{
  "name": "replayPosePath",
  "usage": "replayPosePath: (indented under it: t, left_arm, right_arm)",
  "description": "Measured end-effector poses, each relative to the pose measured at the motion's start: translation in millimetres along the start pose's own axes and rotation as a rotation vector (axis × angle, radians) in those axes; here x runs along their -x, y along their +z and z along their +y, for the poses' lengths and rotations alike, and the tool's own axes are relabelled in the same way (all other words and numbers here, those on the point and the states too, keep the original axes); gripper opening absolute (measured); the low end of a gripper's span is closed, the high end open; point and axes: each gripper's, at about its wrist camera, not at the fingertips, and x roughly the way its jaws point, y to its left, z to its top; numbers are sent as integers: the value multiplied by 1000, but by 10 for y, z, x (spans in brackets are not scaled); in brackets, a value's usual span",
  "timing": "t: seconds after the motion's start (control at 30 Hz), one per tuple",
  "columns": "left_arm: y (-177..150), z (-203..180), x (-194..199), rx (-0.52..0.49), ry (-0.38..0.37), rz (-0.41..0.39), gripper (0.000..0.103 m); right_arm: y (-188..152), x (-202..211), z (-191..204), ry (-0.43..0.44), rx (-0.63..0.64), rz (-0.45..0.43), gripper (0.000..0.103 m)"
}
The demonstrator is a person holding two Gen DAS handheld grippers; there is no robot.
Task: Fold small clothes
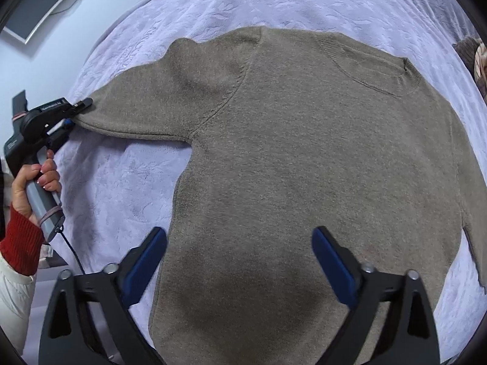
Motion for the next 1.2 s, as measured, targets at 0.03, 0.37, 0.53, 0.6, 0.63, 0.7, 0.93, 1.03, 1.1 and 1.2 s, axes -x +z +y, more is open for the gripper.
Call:
replayPosePath:
  t: [0.03, 0.37, 0.53, 0.6, 0.63, 0.7, 0.93, 1.03, 1.1, 1.2]
  left_arm:
    - [-1, -240, 56, -57, -23, -11, 11]
    - [-744, -2390, -283, -410, -275, 144, 11]
    - [-1559, -3088, -649, -583, -299, 263, 12]
    - [-1892, -3254, -866, -670, -240, 313, 14]
    - [-2059, -3294, -975, -717, -191, 336, 34]
    - [-2245, -3271, -1074, -775, -101, 336, 85]
    - [-2176, -3078, -713, -782, -101, 310, 92]
    - [-1826, -2880, -309, -727, -161, 271, 92]
    - [-1542, -2663, -124, -668, -152, 237, 92]
    - [-1094, -2218, -141, -570, -31, 204, 92]
  right_arm:
    - [-5, 11, -56, 4, -13, -4, 91]
    - [-160, 279, -910, 1, -186, -76, 92]
    - [-391, 319, -1474, -30, -302, -80, 92]
    - [-482, 292, -1665, -40, -345, -72, 92]
    - [-529, 269, -1769, -46, -369, -65, 92]
    - [-604, 216, -1938, -49, -408, -54, 92]
    - [-534, 229, -2148, -93, -400, -70, 92]
    - [-289, 345, -2094, -129, -314, -115, 92]
    - [-69, 392, -1937, -154, -219, -144, 92]
    - [325, 350, -1456, -200, 32, -186, 92]
